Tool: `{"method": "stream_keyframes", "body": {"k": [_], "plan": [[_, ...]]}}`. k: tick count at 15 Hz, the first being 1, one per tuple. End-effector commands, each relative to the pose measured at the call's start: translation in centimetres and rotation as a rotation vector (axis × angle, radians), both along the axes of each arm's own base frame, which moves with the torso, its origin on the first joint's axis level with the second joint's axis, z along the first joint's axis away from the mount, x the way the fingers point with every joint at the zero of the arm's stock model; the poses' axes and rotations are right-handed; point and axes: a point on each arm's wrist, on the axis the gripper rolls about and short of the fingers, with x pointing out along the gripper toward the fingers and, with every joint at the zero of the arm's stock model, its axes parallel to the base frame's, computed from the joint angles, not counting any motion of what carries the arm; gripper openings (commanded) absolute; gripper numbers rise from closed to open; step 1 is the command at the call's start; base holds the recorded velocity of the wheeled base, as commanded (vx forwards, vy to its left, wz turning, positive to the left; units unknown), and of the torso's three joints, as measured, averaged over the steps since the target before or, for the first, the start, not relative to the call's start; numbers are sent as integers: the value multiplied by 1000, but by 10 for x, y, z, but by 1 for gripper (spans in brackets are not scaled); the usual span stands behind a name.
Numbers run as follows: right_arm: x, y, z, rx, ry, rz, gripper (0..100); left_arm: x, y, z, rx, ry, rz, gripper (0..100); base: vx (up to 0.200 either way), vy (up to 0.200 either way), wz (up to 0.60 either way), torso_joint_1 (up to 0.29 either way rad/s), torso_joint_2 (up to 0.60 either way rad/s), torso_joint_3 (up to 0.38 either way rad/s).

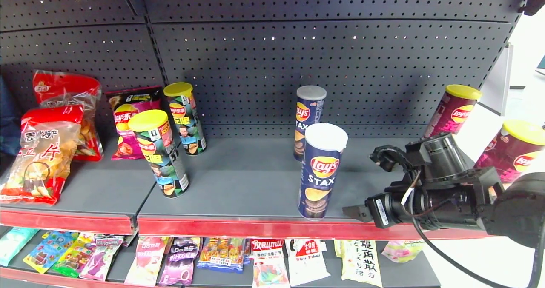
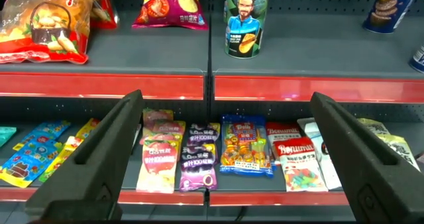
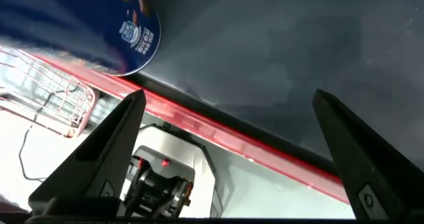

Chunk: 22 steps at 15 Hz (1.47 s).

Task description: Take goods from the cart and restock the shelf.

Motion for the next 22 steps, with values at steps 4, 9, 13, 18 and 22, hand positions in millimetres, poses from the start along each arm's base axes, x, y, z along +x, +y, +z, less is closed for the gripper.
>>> {"method": "stream_keyframes", "body": {"k": [4,9,13,18,22], "plan": [[11,6,-8,-4,26,-11,100,0,0,0,0,0,2,100,0,0,0,0,0,0],[21,12,-13,-17,30,-21,100,0,0,0,0,0,2,100,0,0,0,0,0,0],[27,15,-13,-14,24,-21,100,0,0,0,0,0,2,100,0,0,0,0,0,0],[32,21,-17,-18,31,-10,100,0,0,0,0,0,2,100,0,0,0,0,0,0],[38,27,-16,-18,17,-9,100,0,0,0,0,0,0,100,0,0,0,0,0,0]]}}
